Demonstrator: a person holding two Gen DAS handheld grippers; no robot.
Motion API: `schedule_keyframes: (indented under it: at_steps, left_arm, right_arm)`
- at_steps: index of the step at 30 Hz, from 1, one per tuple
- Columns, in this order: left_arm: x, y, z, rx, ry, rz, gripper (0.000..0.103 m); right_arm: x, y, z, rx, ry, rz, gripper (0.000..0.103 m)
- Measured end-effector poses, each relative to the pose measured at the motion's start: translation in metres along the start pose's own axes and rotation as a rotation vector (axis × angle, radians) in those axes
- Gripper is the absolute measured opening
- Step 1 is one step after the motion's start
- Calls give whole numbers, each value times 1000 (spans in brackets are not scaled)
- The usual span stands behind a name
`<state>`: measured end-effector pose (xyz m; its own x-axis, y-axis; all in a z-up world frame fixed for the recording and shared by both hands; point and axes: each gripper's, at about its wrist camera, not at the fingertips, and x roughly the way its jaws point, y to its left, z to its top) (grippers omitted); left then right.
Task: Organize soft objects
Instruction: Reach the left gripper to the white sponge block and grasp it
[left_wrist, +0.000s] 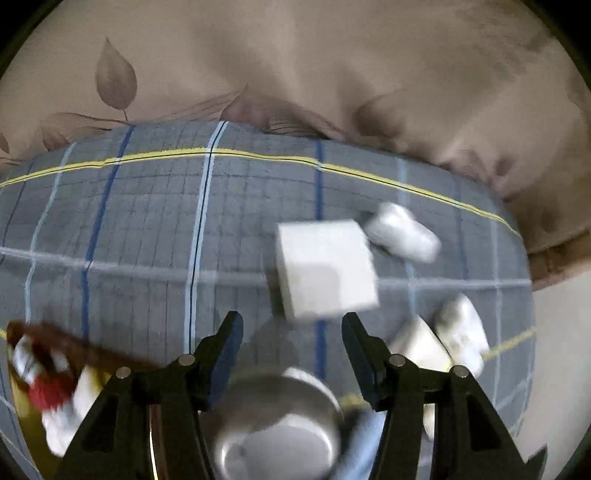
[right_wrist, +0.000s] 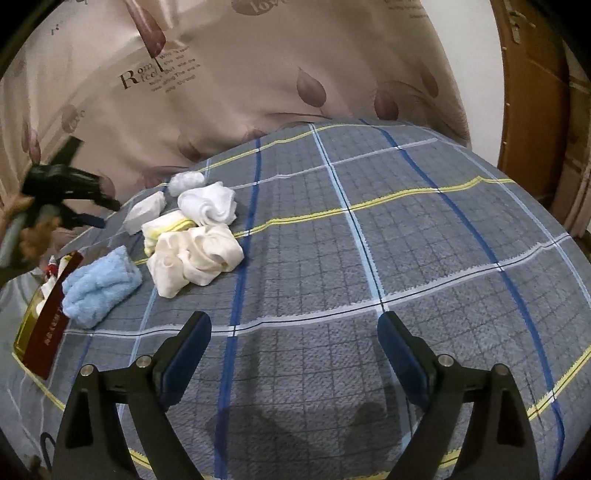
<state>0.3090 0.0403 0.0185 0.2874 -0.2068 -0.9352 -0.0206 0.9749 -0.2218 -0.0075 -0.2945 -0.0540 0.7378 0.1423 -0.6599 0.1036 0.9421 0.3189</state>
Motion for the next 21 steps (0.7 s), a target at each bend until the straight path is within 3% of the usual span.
schedule_keyframes:
  at_steps: [4,9,11,16,21]
  left_arm:
    - [31,7,20,-51,31,-24,57]
    - [47,13,27,-144,39,-169,57]
    - [51,10,27,-158,60,-188,58]
    - [60,-12,29,-99,52,-121,77]
    - [71,-42,29,55,63,36,78]
  right_arm:
    - [-1,0,1,1,-7,23,90]
    - [-2,1,1,-4,-9,42,90]
    - [-2,1,1,-7,-10,49,90]
    - [-3,1,1,-6,-18,59,90]
    - [-4,1,1,-7,-21,63,90]
